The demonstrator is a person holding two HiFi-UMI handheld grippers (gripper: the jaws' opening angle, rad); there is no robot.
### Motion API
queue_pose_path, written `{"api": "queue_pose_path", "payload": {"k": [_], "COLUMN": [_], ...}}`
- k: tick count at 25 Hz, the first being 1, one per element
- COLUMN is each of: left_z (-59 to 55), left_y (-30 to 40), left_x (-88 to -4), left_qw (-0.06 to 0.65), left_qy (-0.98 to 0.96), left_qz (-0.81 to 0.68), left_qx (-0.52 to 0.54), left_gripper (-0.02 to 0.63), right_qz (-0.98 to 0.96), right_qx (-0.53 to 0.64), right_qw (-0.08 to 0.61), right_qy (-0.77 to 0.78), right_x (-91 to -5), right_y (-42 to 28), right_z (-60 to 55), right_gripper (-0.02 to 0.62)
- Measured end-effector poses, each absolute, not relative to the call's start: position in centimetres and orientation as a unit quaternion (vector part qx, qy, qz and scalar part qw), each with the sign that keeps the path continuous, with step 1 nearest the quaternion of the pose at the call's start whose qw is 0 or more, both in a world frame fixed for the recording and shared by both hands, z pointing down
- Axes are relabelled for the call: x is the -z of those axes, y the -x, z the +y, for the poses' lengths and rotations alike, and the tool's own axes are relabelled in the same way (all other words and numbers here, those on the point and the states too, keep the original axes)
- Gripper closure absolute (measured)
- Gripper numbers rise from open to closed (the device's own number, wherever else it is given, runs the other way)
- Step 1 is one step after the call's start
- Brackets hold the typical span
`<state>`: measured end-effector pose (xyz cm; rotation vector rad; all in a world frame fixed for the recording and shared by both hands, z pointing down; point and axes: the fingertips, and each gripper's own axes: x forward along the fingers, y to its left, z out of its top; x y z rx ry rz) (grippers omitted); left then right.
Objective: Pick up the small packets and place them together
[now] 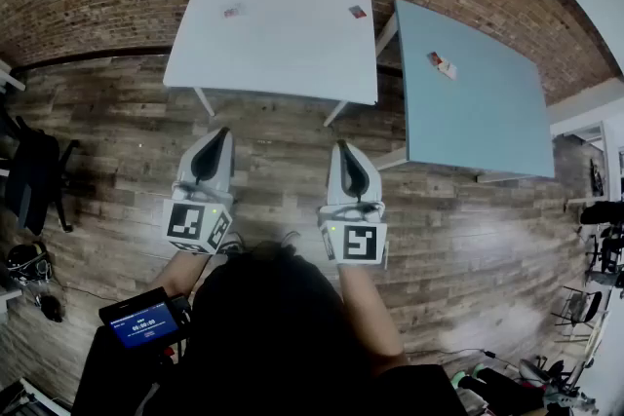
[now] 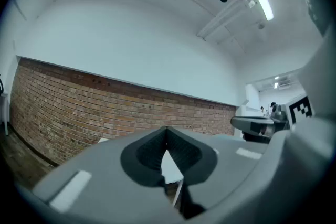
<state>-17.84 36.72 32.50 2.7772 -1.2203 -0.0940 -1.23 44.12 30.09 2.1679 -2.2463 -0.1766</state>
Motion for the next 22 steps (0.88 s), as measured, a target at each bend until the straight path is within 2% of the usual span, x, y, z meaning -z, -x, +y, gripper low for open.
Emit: {"api": "queue_pose_path", "payload": {"k": [22], "left_z": [39.3], "left_y": [13.2], "left_x": [-33.1], "left_qw": [0.047], "left_qy": [-0.902], "left_qz": [-0.428], "left_qx": [0.025], "left_gripper": [0.606], "right_qz": [-0.75], "right_qx": [0.019], "right_qw": [0.007], "right_qy": [-0.661], "right_x": [-32.6], "right_y": [-4.8], "right_z": [45.0], "right_gripper": [0.592]}}
